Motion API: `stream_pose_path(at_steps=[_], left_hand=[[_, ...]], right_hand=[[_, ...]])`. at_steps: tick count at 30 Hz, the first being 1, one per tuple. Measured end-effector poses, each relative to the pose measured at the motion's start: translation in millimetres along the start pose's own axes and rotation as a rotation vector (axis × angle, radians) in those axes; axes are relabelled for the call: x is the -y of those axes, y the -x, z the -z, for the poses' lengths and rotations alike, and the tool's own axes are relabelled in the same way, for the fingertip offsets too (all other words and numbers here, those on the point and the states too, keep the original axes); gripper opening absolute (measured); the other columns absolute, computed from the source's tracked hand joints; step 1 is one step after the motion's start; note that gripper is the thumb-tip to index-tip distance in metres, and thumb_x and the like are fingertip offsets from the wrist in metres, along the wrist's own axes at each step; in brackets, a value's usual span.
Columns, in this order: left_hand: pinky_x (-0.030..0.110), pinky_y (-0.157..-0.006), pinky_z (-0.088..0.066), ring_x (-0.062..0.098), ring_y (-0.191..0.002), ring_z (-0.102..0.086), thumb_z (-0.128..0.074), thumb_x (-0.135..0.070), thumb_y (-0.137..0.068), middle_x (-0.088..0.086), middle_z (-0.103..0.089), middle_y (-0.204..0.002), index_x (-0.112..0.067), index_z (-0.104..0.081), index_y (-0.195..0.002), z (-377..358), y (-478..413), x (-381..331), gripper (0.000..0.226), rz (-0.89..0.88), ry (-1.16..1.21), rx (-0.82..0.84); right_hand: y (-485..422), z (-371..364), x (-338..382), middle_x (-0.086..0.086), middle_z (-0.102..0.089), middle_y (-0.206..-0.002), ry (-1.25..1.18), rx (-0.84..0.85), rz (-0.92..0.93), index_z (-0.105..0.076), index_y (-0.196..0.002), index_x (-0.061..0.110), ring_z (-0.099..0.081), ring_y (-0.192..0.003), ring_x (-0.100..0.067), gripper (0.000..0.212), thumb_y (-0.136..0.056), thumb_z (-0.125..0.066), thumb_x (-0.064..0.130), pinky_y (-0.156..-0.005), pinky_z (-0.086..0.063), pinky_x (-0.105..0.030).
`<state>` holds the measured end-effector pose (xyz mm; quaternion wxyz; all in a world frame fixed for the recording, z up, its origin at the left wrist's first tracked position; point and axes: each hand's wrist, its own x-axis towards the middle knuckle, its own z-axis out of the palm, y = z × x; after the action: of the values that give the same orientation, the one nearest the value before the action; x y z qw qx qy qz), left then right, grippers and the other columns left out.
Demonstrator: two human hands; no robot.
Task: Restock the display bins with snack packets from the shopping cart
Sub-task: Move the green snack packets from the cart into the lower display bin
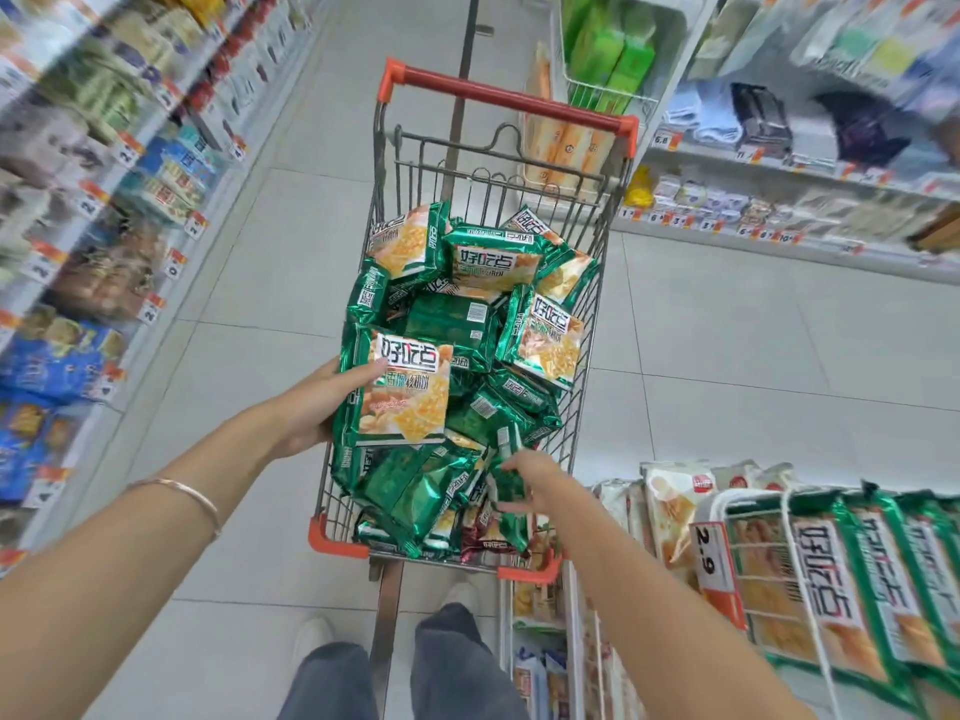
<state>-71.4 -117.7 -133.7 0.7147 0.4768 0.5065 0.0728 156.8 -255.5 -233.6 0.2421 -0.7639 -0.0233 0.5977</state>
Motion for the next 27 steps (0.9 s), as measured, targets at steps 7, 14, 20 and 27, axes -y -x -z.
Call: stream_pose_path(at_steps=[7,14,20,27], left_hand=[[0.065,-0.100,-0.045,0.033,-0.140,-0.042,-0.072,-0.089,-0.051,0.004,-0.032,-0.161,-0.040,-0.024,-0.152,11.7,-33.0,-13.6,0.122,0.044,-0.085,0.043],[0.057,-0.093,-0.052,0.042,-0.109,-0.066,-0.054,-0.072,-0.083,0.025,-0.065,-0.125,-0.009,-0.057,-0.128,-17.0,-4.8,-63.6,0.077,0.112,0.045,0.312],[0.049,-0.083,-0.058,0.040,-0.103,-0.070,-0.098,-0.058,-0.027,0.022,-0.070,-0.117,-0.014,-0.053,-0.130,-42.5,9.1,-80.4,0.120,0.097,-0.174,0.561],[0.034,-0.076,-0.054,0.020,-0.071,-0.070,-0.073,-0.047,-0.065,0.005,-0.075,-0.084,-0.011,-0.062,-0.102,-182.2,51.1,-97.3,0.053,-0.075,-0.391,0.792]], right_hand=[[112.7,50.9,56.0,-0.013,-0.034,-0.157,-0.038,-0.059,0.349,-0.039,-0.147,0.013,-0.057,-0.122,-0.035,0.049,-0.101,-0.054,0.011,-0.062,-0.063,-0.035],[161.8,-2.4,15.7,0.020,-0.004,-0.166,0.773,-0.330,1.188,-0.016,-0.154,0.046,-0.002,-0.154,-0.013,0.085,-0.094,-0.054,0.000,-0.122,-0.020,-0.044],[201.6,-4.8,-12.2,0.021,0.006,-0.165,0.763,-0.473,1.160,-0.027,-0.155,0.035,0.016,-0.152,-0.007,0.088,-0.083,-0.052,-0.008,-0.114,-0.039,-0.048],[265.2,68.4,-64.2,-0.003,-0.015,-0.167,-0.496,-0.662,0.550,-0.009,-0.159,0.033,-0.024,-0.150,-0.028,0.118,-0.068,-0.072,0.074,-0.118,-0.023,-0.058]])
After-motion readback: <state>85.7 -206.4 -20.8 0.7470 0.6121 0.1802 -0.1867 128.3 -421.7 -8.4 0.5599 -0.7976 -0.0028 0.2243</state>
